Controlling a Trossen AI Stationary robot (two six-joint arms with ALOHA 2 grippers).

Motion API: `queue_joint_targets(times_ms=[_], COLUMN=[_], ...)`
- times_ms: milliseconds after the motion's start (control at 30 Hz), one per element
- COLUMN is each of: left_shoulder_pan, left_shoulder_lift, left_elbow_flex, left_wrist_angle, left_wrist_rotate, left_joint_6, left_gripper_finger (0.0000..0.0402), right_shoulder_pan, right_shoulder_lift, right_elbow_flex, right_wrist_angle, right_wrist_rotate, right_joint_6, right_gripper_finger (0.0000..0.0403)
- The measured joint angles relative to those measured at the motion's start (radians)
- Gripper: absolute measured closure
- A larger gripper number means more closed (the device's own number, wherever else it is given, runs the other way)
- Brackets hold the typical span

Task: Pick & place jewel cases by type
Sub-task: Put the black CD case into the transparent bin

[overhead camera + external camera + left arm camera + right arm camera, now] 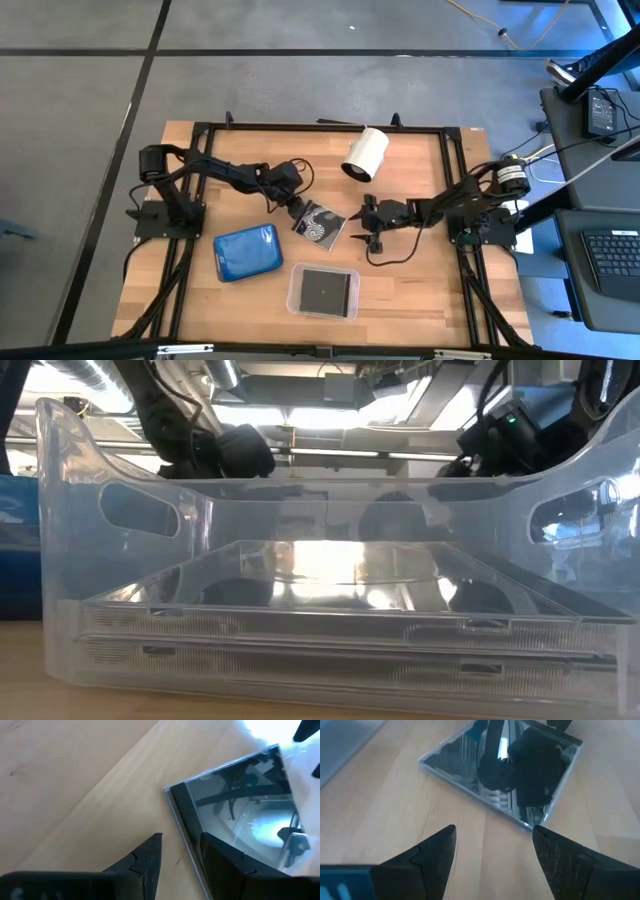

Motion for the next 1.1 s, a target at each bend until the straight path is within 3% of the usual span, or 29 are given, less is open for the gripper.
queue_joint_targets(times_ms=[333, 600, 1100], left_shoulder_pan=[0.001, 0.002, 0.023], left_shoulder_lift=[0.035, 0.037, 0.034], left_elbow_flex=[0.000, -0.001, -0.002], left_wrist_angle=[0.058, 0.069, 0.088], left_wrist_rotate=[0.038, 0.055, 0.183], left_joint_6=[-0.002, -0.053, -0.085], left_gripper_finger=[0.0266, 0.0269, 0.0272], right_shoulder_pan=[0.001, 0.002, 0.002], right_shoulder_lift=[0.126, 0.135, 0.137], right_elbow_flex=[0.102, 0.111, 0.112], right_wrist_angle=[-0.032, -0.039, -0.046], right_wrist_rotate=[-0.004, -0.006, -0.005], right_joint_6=[0.018, 0.018, 0.017], right_gripper_finger=[0.0136, 0.0136, 0.0136])
